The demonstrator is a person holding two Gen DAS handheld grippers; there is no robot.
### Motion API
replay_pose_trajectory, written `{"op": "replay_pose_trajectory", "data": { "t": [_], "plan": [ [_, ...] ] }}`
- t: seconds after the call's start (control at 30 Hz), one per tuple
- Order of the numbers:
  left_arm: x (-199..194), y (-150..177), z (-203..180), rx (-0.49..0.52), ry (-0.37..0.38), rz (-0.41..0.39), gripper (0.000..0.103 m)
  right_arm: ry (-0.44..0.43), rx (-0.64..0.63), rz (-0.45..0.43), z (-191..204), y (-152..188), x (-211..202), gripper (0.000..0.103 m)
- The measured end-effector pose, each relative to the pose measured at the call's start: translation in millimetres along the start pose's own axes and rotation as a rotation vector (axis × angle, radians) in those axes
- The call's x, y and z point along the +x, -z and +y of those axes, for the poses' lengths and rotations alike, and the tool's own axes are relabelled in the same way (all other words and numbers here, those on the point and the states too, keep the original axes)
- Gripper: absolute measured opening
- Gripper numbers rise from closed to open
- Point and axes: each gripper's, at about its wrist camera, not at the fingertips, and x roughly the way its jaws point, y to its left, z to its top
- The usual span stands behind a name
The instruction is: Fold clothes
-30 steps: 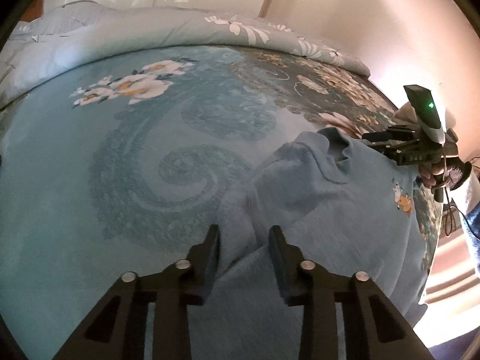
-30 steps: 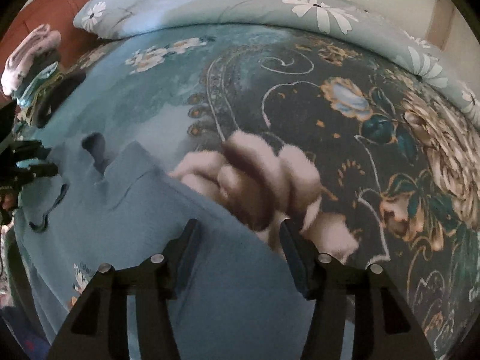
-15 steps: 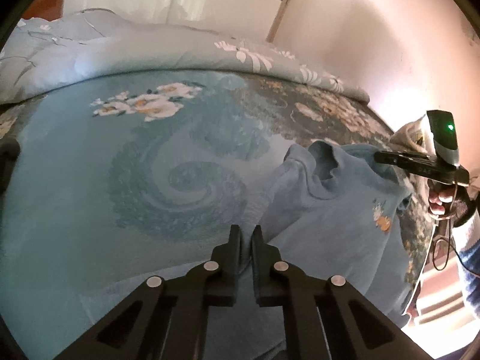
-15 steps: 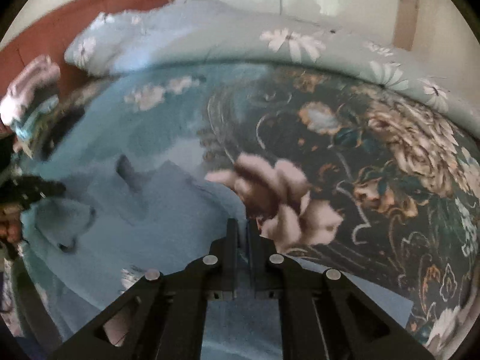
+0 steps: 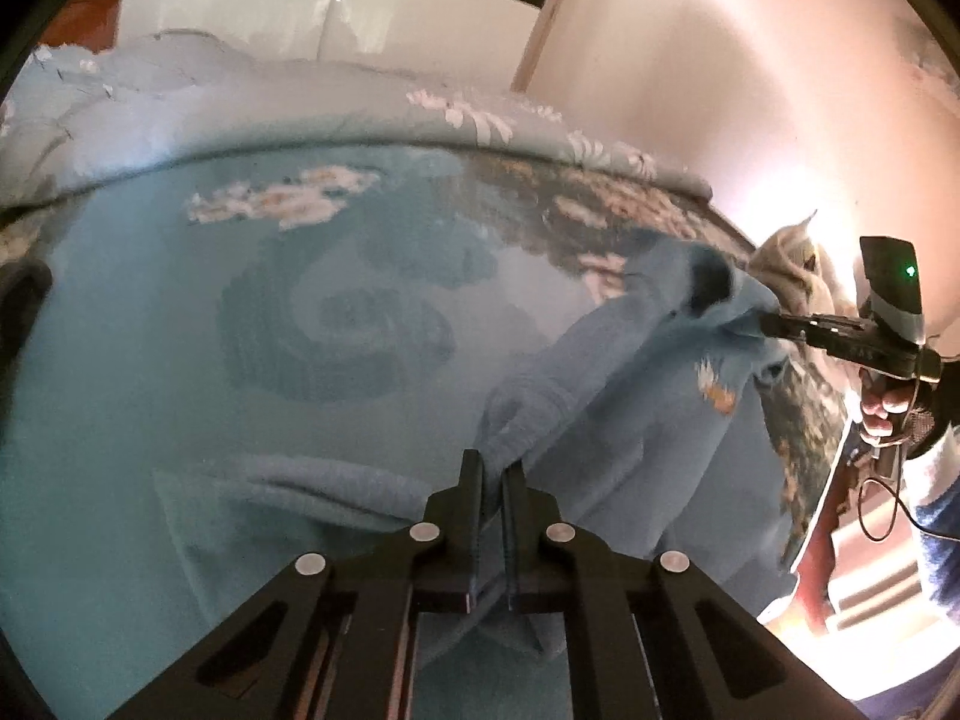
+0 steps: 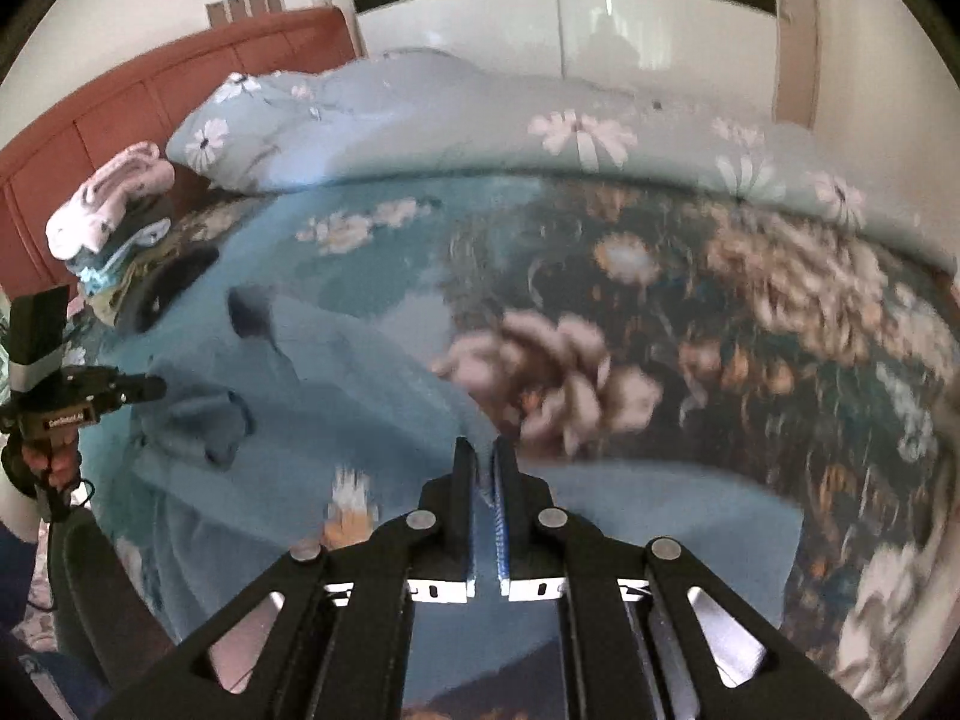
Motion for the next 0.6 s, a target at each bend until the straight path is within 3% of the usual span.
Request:
{"op": "replay_pose_trajectory", "data": {
  "t": [0.23,0.5,0.6],
  "plan": [
    [15.5,8.3,-2.1,0.001,-0.022,0.045,0.007,-0.006,0.051,0.056,-4.7,25.1,13.0,0.006],
    [24.0,4.0,-8.2,0.066,-0.083,0.062,0.008,0.042,-0.022,0.083,4.7,15.6,21.6,0.007],
    [26.9,1.7,-8.2,0.088,-0.097,0.070,0.009,0.051,-0.053,0.095,7.6,12.6,26.2,0.017]
  ]
}}
